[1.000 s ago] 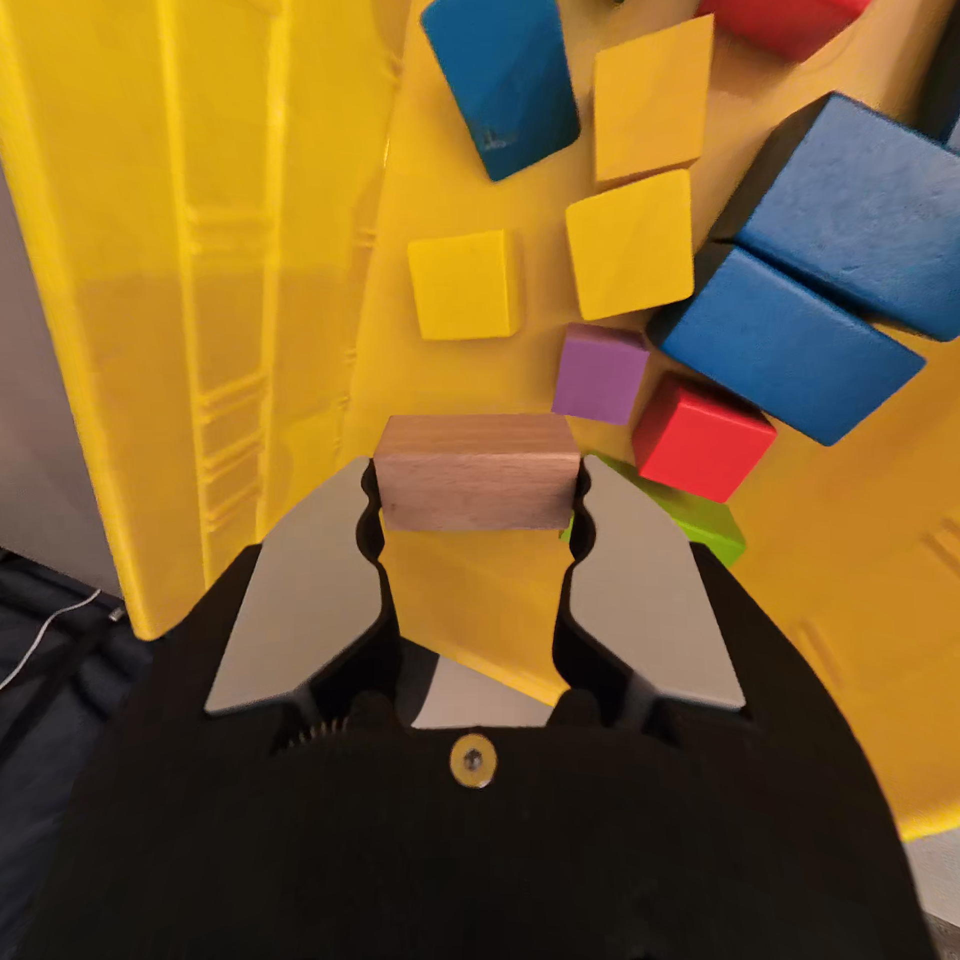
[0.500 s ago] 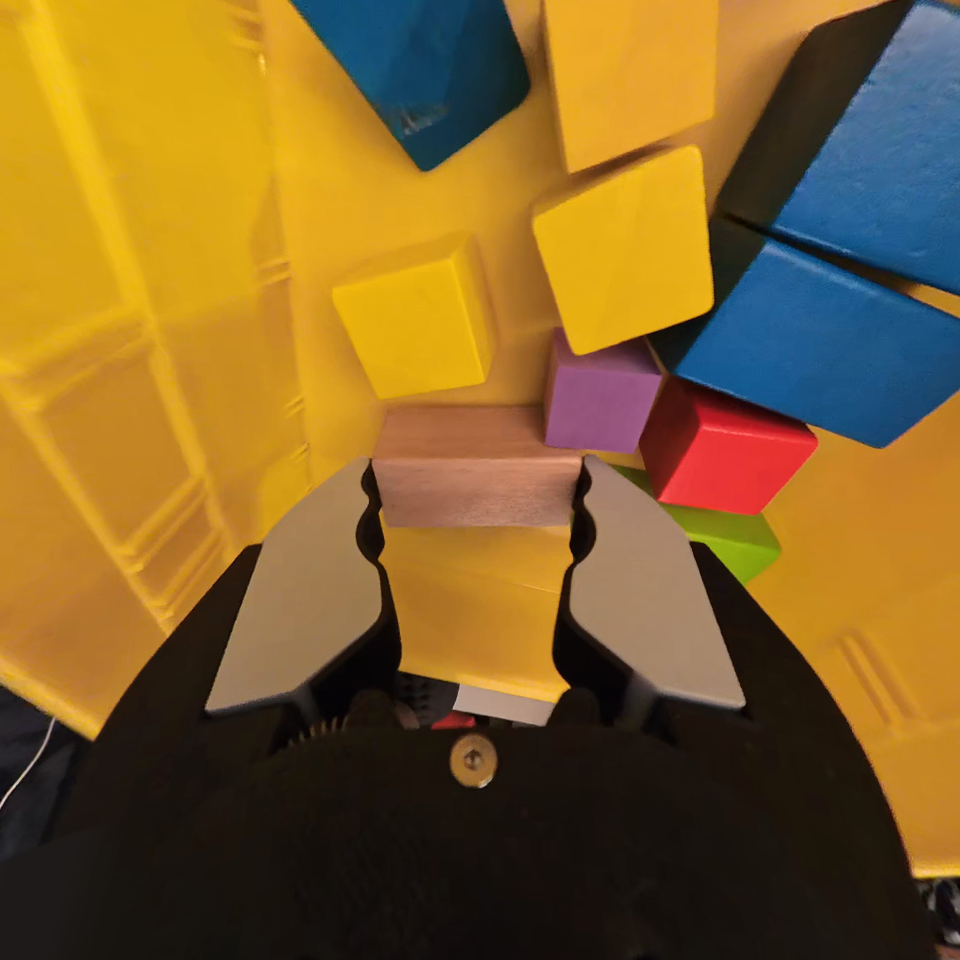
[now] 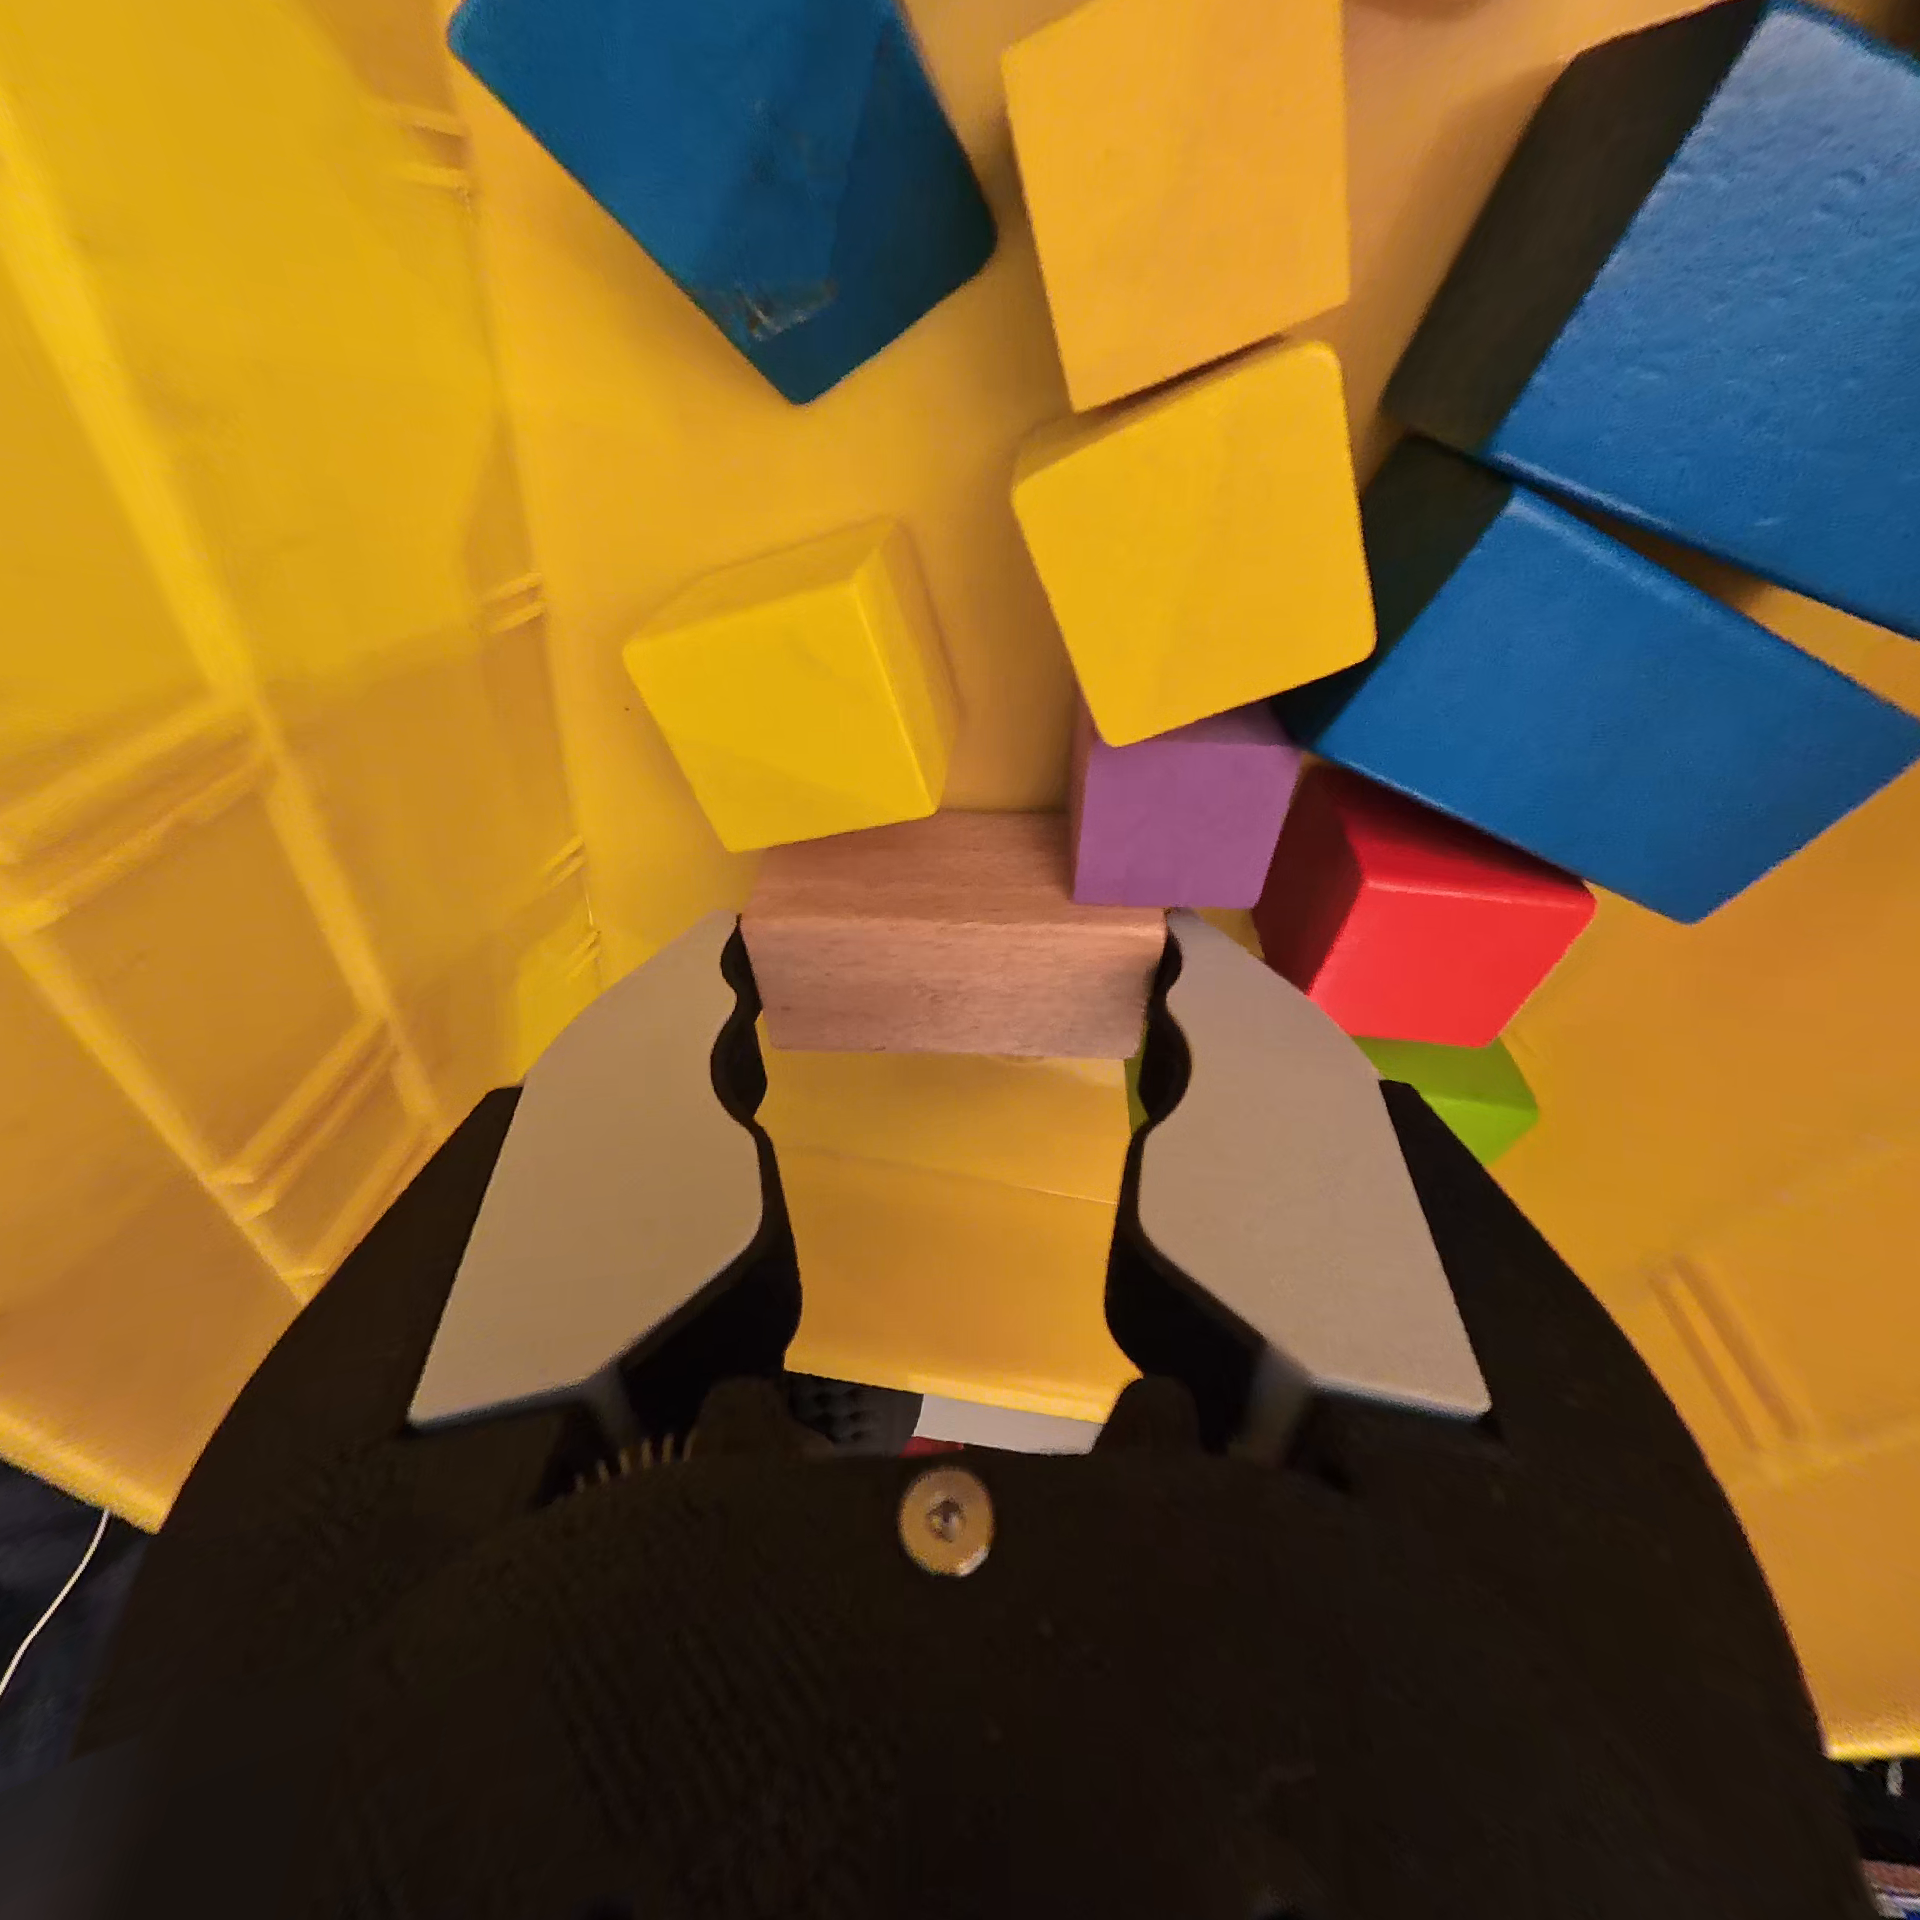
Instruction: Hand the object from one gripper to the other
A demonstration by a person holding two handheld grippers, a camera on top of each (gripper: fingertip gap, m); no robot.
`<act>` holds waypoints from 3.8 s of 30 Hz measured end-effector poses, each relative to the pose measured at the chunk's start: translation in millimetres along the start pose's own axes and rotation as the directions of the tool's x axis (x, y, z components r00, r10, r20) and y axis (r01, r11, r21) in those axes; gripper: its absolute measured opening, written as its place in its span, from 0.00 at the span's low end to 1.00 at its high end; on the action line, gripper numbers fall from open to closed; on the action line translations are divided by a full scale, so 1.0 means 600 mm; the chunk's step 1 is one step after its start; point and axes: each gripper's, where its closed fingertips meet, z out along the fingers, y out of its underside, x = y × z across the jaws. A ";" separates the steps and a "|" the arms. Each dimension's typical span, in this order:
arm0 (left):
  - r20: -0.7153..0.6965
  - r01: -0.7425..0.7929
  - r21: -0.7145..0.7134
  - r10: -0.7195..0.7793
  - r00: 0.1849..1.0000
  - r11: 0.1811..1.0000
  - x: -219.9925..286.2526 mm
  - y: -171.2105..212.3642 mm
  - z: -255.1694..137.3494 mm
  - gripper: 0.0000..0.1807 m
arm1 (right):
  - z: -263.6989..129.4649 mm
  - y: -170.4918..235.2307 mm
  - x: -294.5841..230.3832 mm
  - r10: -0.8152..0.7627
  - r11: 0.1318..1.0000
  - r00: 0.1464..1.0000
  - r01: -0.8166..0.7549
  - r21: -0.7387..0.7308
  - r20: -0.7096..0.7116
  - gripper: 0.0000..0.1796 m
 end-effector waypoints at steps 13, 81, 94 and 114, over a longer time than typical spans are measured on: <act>0.323 -0.154 0.038 0.133 0.937 0.987 -0.079 -0.033 -0.094 0.16 | -0.129 0.016 -0.030 -0.096 0.951 0.995 0.101 0.293 -0.031 0.41; 0.691 0.139 -0.693 0.596 0.410 0.708 -0.506 0.244 -0.308 0.33 | -0.262 -0.001 -0.063 -0.198 0.735 0.966 0.257 0.627 -0.164 0.37; 0.722 0.224 -0.669 0.550 0.419 0.709 -0.512 0.265 -0.326 0.19 | -0.260 0.000 -0.063 -0.207 0.739 0.963 0.270 0.618 -0.172 0.36; 0.759 0.281 -0.610 0.443 0.477 0.741 -0.497 0.262 -0.325 0.20 | -0.254 -0.002 -0.067 -0.219 0.748 0.958 0.287 0.598 -0.187 0.36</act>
